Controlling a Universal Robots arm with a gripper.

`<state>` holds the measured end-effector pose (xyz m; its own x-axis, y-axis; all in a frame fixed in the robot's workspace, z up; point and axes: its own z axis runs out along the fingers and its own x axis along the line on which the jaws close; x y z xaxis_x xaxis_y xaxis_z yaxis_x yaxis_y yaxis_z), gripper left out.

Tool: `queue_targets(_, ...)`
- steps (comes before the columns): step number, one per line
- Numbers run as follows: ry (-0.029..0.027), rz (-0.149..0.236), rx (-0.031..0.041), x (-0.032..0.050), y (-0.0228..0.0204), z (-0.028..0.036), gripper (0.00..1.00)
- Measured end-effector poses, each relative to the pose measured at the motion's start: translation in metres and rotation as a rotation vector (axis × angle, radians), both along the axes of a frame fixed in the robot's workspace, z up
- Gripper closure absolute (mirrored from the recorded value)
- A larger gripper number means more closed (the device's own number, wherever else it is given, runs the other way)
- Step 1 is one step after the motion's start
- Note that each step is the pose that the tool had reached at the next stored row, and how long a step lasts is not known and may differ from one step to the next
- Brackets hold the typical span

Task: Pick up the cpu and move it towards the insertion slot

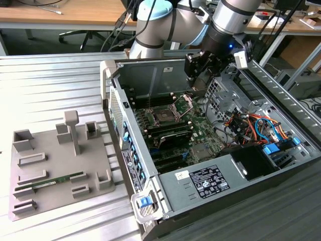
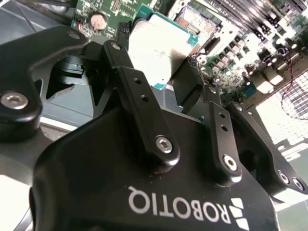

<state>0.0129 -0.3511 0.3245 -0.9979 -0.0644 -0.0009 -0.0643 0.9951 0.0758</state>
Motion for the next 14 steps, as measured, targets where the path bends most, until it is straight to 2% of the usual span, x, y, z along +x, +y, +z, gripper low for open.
queue_targets(4, 0.0000, 0.000, 0.0002, -0.0043, 0.0055, -0.0016, 0.45)
queue_targets(14, 0.0000, 0.000, 0.0000, -0.0102, 0.0127, -0.0064, 0.45)
